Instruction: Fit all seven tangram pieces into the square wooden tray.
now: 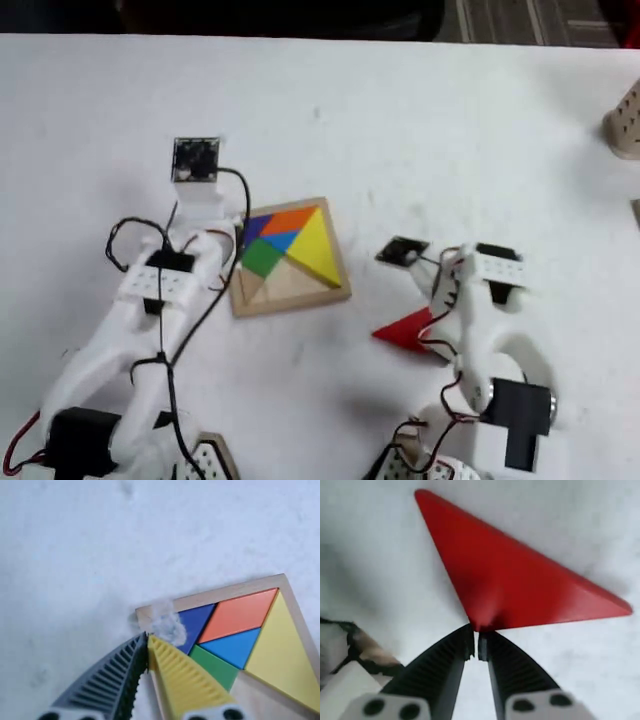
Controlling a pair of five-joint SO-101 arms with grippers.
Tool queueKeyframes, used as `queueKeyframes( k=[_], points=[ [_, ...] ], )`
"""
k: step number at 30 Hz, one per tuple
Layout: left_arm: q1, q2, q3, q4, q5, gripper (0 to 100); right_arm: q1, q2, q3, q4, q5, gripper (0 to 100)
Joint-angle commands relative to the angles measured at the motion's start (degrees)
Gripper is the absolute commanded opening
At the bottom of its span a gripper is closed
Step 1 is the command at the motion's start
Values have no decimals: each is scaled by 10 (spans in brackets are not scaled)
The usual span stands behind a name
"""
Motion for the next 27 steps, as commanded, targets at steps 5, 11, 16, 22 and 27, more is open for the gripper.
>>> queueKeyframes(
  k=[5,11,16,22,27],
  points=[
    [-7,-1,-28,-19,2,24,-112,12,-18,-80,-188,18],
    [-7,-2,-28,-18,2,24,-151,13,-97,-79,-302,18],
    [-20,-2,-30,-17,2,24,-164,13,-149,-83,-362,18],
    [-26,-2,-30,-19,2,24,-167,5,-171,-102,-367,21],
    [-26,0,-30,-20,2,24,-182,5,-181,-49,-150,55]
  ],
)
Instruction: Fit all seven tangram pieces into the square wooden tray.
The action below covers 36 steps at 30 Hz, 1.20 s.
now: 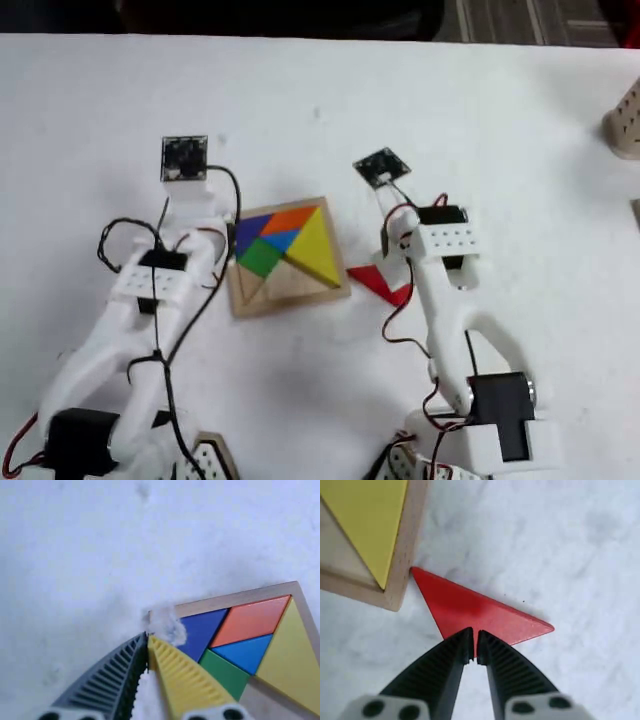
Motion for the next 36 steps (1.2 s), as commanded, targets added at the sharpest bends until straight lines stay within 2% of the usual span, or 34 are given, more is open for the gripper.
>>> queueKeyframes(
  k=[1,5,8,10,16,20,33,36],
  points=[
    [-5,0,-30,-18,3,24,-23,-9,-25,66,201,94],
    [-5,0,-30,-18,3,24,-22,-9,-25,157,398,315],
    [-5,1,-30,-18,3,24,-22,-8,-9,165,485,455],
    [-5,1,-30,-18,3,24,-25,-8,3,143,505,497],
    [-5,1,-29,-18,3,24,-22,-8,81,0,505,499],
    [-5,1,-30,-18,3,24,-23,-8,126,-56,505,495],
    [-5,1,-30,-18,3,24,-15,-7,130,-76,509,280],
    [-5,1,-30,-18,3,24,-15,-7,130,-76,509,268]
  ],
)
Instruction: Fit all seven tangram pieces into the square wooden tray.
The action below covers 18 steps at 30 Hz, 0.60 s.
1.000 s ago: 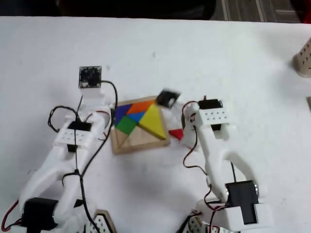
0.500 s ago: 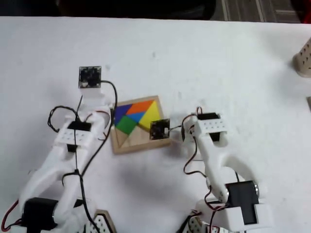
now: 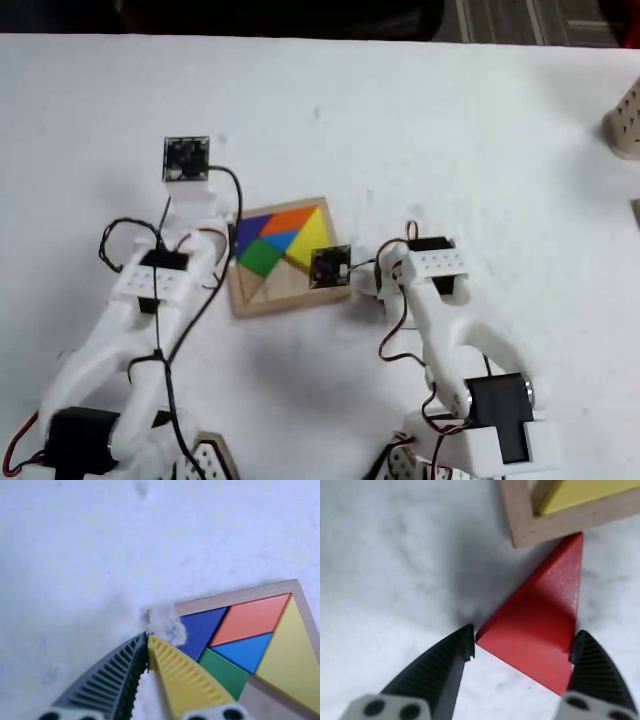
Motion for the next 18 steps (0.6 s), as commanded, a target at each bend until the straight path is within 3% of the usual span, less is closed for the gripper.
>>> queueKeyframes(
  k=[1,5,9,18],
  points=[
    [-6,-1,-30,-17,3,24,0,-7,-4,-13,8,266],
    [-6,-1,-30,-17,3,24,0,-7,-4,-12,6,263],
    [-15,-2,-31,-18,3,24,1,-8,-4,-11,-3,182],
    [-15,-5,-31,-18,3,24,0,-8,-99,51,-165,166]
  ],
)
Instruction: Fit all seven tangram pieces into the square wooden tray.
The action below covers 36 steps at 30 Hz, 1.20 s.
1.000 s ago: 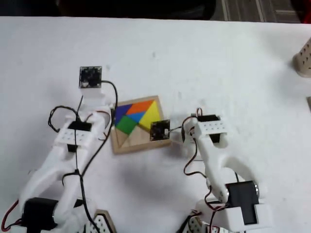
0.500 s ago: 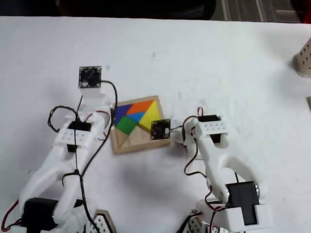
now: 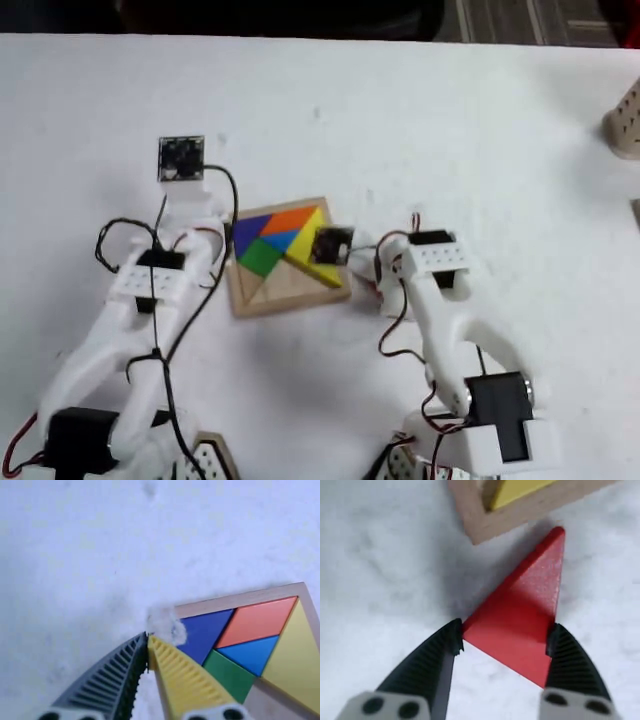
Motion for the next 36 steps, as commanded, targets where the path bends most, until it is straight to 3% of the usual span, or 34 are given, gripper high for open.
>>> queueKeyframes(
  k=[1,6,11,15,18,22,25,32,36],
  points=[
    [-5,-5,-31,-18,3,24,0,-8,-76,58,-67,166],
    [-6,-5,-31,-18,3,24,-4,-8,-152,141,-121,166],
    [-17,-1,-40,-16,3,24,-16,-8,-185,161,-197,168],
    [-17,-1,-40,-14,3,24,-21,2,-148,161,-108,175],
    [-17,-1,-40,-14,3,24,-28,25,-105,148,-8,266],
    [-17,-1,-40,-14,3,24,-28,73,-97,93,-6,435],
    [-17,-1,-40,-14,3,24,-30,116,-99,52,-4,489],
    [-17,-1,-40,-14,3,24,-16,169,-164,84,-5,471],
    [-17,-1,-40,-14,3,24,-15,202,-207,120,-7,278]
  ],
)
